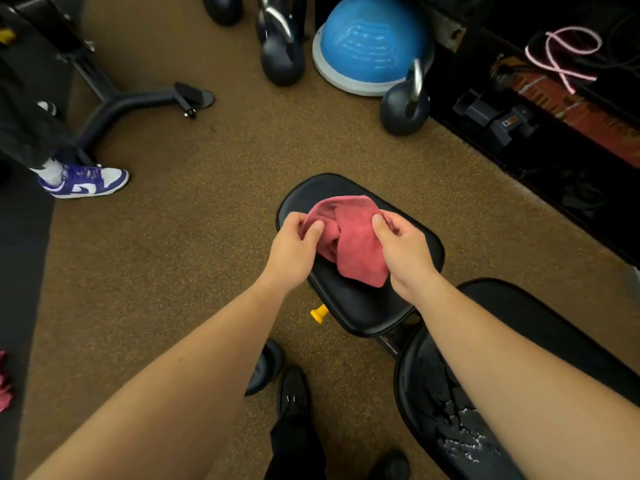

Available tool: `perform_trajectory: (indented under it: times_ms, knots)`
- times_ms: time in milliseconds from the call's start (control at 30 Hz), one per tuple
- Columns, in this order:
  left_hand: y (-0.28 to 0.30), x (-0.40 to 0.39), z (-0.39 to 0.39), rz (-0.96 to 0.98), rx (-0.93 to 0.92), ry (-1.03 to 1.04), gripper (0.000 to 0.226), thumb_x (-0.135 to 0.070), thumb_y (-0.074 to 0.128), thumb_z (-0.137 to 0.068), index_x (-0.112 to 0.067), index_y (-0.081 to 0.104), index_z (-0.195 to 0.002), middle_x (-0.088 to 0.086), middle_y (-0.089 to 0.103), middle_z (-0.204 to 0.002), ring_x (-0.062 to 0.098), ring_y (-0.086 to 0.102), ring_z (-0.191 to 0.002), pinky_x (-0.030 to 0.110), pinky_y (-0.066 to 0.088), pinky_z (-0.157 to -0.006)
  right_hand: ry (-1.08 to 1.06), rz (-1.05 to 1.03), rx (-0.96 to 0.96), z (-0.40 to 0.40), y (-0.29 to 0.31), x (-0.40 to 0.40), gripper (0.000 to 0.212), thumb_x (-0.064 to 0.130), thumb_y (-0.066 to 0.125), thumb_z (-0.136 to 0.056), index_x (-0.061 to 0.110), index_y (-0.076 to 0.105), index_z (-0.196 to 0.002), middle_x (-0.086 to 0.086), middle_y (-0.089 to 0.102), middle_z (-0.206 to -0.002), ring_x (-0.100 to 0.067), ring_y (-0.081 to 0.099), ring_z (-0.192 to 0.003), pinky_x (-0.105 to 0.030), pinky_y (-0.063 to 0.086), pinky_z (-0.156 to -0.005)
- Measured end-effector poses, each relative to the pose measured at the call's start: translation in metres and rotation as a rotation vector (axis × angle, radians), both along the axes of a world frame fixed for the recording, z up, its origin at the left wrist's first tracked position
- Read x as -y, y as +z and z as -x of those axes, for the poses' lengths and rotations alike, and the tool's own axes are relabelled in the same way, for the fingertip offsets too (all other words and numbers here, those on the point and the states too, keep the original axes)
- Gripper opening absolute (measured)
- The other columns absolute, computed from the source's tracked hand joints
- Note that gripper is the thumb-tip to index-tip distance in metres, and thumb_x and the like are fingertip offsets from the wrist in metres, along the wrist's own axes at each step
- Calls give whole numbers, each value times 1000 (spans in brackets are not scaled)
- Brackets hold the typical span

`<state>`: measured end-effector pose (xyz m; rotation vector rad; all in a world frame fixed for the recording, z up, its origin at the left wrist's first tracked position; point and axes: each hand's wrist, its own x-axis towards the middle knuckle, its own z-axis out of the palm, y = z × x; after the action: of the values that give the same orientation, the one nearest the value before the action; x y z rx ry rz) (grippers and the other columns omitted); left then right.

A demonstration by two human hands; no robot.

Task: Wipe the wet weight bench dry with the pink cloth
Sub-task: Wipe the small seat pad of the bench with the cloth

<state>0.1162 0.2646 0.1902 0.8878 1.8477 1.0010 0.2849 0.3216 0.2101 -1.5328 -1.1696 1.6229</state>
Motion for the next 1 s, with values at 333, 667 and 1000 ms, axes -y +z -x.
perform_trajectory:
  times_ms: [333, 667, 1000]
  knots:
    - [12, -26, 11, -182, 301, 133, 32, -42, 52, -99, -32, 57, -129, -3, 68, -122, 17, 66, -114, 50, 51, -102, 333, 227, -320, 59, 41, -47, 36, 26, 38, -110, 8, 63, -128, -9, 73, -97, -20, 71, -87, -34, 60, -75]
    - [25, -106, 90, -301, -170, -6, 35, -23, 63, -97, -38, 53, -126, -12, 62, -124, 7, 61, -112, 32, 55, -95, 406, -221, 624, -1, -8, -109, 27, 35, 48, -103, 28, 68, -119, 11, 68, -116, -13, 61, -110, -34, 46, -98]
    - [-42, -150, 76, -10, -511, -727, 35, -30, 37, -108, -24, 65, -128, -5, 48, -151, 17, 39, -143, 31, 26, -116, 722, -59, 954, -49, -73, -84, 48, 50, 16, -107, 60, 2, -152, 22, -1, -167, -11, -5, -154, -48, -1, -121]
